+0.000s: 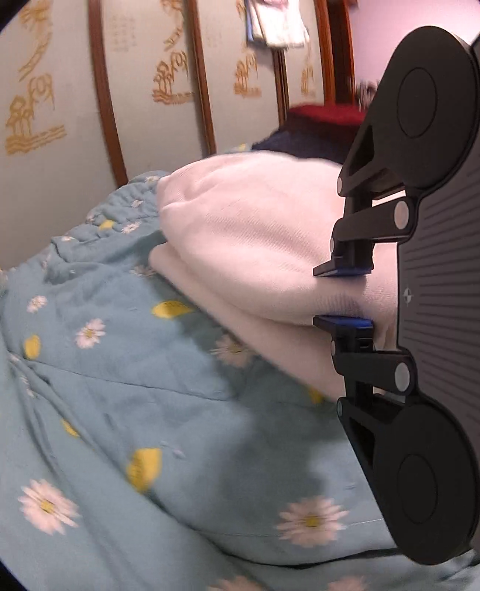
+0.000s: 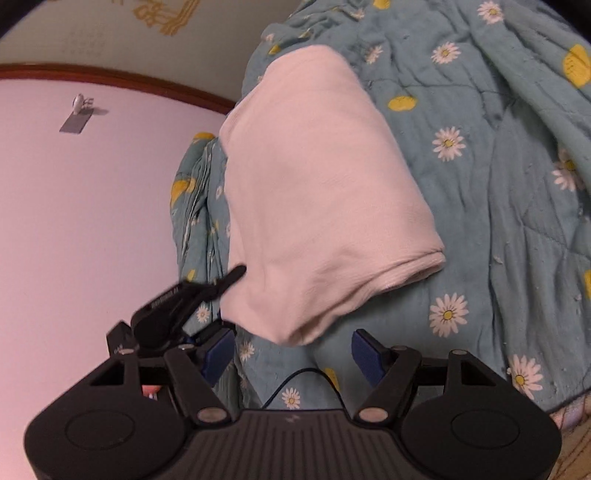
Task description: Fold clothes
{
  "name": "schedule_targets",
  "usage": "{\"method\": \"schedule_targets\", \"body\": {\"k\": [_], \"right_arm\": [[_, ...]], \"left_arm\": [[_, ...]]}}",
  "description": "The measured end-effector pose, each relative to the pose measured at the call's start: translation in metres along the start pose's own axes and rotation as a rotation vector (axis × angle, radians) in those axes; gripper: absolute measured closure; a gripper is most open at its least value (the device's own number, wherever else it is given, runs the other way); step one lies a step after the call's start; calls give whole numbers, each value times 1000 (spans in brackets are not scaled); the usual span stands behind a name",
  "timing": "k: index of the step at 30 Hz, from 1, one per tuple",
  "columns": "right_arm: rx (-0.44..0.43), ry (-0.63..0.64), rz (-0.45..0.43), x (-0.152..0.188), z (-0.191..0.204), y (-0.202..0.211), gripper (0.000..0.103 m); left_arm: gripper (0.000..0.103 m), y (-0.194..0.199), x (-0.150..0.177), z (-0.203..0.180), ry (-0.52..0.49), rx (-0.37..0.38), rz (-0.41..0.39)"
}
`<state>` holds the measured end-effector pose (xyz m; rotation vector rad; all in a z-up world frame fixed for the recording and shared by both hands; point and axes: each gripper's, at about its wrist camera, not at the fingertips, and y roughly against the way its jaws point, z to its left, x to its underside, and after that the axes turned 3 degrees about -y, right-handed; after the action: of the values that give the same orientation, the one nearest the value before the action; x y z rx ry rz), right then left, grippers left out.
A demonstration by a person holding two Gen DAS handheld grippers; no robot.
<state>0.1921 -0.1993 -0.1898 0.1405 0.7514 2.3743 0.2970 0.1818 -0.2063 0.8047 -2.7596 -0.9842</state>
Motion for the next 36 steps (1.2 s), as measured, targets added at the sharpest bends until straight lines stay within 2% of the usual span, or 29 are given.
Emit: {"method": "schedule_targets", "body": {"k": [1, 3, 4, 5, 6, 9, 11, 13, 15, 17, 20, 22, 24, 27, 30, 32, 33, 34, 36], "right_arm": [[-3, 17, -12, 1, 5, 4, 33], [-18, 52, -26, 1, 11, 13, 33], [-15, 63, -30, 0, 14, 16, 33], [-2, 70, -35, 0, 15, 17, 33], [16, 74, -43, 0, 16, 17, 33], [165, 169, -92, -3, 32, 13, 33], [259, 282, -157, -8, 56, 11, 33], [283, 361, -201, -17, 80, 8, 33], [264, 347, -178, -41, 100, -3, 37], [263, 354, -133, -74, 121, -29, 58], [383, 409, -133, -122, 149, -81, 75], [457, 427, -134, -149, 158, -117, 81], [525, 494, -147, -163, 163, -147, 81], [630, 463, -97, -185, 142, -196, 82], [578, 415, -95, -197, 133, -193, 82], [511, 417, -66, -210, 139, -175, 82], [475, 422, -87, -215, 142, -159, 82], [437, 428, -122, -220, 146, -140, 78], [393, 402, -206, -227, 143, -98, 60]], "left_arm": [[84, 4, 1, -3, -14, 25, 6], [81, 3, -1, -10, -80, 3, 5], [78, -2, -1, -10, -123, -52, 10], [70, -8, -1, -10, -162, -110, 15], [61, -14, -1, -7, -182, -166, 17], [60, -16, 0, -2, -143, -183, 6], [54, -16, 2, -9, -194, -206, -5], [47, -22, 9, -17, -265, -269, -34], [39, -28, 15, -26, -337, -337, -65], [38, -31, 18, -29, -380, -363, -81], [37, -36, 16, -27, -410, -371, -91], [37, -36, 14, -21, -383, -354, -83], [32, -37, 12, -15, -372, -337, -80], [30, -41, 8, -12, -359, -328, -80], [29, -39, 9, -15, -381, -338, -75], [29, -34, 7, -16, -371, -333, -58], [29, -33, 6, -15, -350, -326, -49], [29, -31, 3, -14, -320, -317, -39], [29, -27, -2, -15, -271, -297, -22]]}}
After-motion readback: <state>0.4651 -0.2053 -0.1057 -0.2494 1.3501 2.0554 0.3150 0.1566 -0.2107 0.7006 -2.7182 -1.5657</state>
